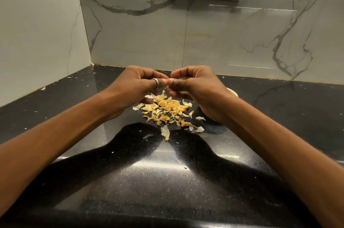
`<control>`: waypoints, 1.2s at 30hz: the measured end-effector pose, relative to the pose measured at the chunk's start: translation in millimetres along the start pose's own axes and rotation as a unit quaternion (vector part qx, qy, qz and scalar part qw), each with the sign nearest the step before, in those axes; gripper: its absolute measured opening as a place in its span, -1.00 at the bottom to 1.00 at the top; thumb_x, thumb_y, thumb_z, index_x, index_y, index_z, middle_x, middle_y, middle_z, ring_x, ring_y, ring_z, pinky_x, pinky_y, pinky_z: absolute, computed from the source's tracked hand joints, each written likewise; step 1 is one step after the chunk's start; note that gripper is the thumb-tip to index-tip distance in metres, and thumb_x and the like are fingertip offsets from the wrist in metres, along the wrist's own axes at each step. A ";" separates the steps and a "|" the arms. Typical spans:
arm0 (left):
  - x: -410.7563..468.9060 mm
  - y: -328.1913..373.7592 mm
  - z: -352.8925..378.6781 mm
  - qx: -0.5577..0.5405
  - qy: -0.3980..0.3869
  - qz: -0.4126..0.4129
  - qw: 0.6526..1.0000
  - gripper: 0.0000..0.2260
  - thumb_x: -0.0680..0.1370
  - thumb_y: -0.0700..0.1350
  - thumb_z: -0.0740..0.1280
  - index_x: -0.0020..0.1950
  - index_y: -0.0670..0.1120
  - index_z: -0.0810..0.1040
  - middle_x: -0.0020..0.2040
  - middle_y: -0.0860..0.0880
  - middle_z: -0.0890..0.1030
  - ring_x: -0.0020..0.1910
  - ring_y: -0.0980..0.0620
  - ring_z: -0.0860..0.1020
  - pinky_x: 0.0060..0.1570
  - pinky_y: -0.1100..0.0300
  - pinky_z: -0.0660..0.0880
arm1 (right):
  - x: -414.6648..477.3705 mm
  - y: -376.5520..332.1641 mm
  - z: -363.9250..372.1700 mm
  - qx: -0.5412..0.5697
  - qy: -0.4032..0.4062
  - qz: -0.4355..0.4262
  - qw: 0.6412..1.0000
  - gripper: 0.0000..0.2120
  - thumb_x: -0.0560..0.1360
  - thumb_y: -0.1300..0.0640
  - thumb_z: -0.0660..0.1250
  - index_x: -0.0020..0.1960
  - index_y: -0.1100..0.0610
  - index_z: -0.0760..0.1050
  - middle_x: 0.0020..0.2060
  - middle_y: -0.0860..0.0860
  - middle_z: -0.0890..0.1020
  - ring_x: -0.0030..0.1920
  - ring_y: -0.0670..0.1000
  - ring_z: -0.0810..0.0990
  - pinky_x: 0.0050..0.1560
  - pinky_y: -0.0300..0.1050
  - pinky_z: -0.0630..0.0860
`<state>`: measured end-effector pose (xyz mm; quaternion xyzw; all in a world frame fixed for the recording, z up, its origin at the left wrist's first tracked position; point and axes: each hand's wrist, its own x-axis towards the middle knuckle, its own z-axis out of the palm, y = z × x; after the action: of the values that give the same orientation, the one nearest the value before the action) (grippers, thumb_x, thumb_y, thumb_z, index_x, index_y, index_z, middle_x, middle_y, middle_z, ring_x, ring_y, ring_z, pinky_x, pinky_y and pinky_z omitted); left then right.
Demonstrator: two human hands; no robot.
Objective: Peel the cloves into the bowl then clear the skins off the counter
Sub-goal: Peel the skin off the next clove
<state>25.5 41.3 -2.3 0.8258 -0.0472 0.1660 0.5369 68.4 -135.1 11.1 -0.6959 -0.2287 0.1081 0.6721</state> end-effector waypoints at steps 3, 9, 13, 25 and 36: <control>-0.1 0.5 0.2 -0.003 -0.007 -0.004 1.000 -0.88 0.56 -0.14 0.40 0.07 -0.06 0.69 -0.05 -0.06 0.67 -0.26 0.26 0.59 -0.35 0.31 0.54 | -0.6 -0.2 0.3 -0.002 -0.001 -0.006 1.000 -0.72 0.52 0.41 0.37 0.21 0.36 0.47 0.02 0.27 0.63 -0.23 0.01 0.68 -0.17 -0.18 0.68; -0.2 1.9 0.5 -0.005 0.014 -0.006 1.000 -0.90 0.50 -0.09 0.47 -0.02 -0.07 0.69 -0.15 -0.01 0.66 -0.29 0.24 0.61 -0.37 0.30 0.56 | -0.1 1.4 0.8 -0.018 0.006 -0.019 1.000 -0.77 0.52 0.41 0.36 0.18 0.38 0.49 0.02 0.31 0.65 -0.22 0.02 0.68 -0.15 -0.18 0.68; -1.6 1.9 1.7 0.018 0.031 0.024 0.999 -0.90 0.49 -0.08 0.47 -0.07 -0.09 0.67 -0.23 0.03 0.63 -0.30 0.19 0.58 -0.34 0.26 0.60 | 1.2 2.6 0.8 -0.037 0.021 -0.028 0.999 -0.81 0.52 0.39 0.38 0.13 0.38 0.53 0.00 0.32 0.65 -0.18 0.05 0.69 -0.13 -0.17 0.68; -1.1 -0.3 -0.7 0.077 0.033 0.079 0.993 -0.94 0.59 -0.22 0.36 -0.06 -0.14 0.61 -0.13 -0.19 0.61 -0.25 0.03 0.58 -0.36 0.24 0.60 | 2.4 0.8 -1.5 0.041 0.019 0.017 0.999 -0.89 0.54 0.37 0.36 0.05 0.34 0.61 -0.14 0.17 0.67 -0.22 0.00 0.68 -0.12 -0.19 0.67; 0.3 -1.9 -1.6 0.076 0.038 0.073 0.994 -0.90 0.60 -0.20 0.34 -0.11 -0.11 0.60 -0.08 -0.22 0.64 -0.22 0.01 0.61 -0.36 0.24 0.59 | 2.4 -2.3 -3.2 0.091 0.019 0.065 0.994 -0.91 0.55 0.36 0.35 -0.02 0.26 0.63 -0.19 0.11 0.67 -0.25 -0.03 0.67 -0.27 -0.24 0.60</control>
<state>26.0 43.5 -3.2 0.8516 -0.0741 0.2396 0.4603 71.5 -136.8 14.0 -0.6468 -0.1592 0.1584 0.7288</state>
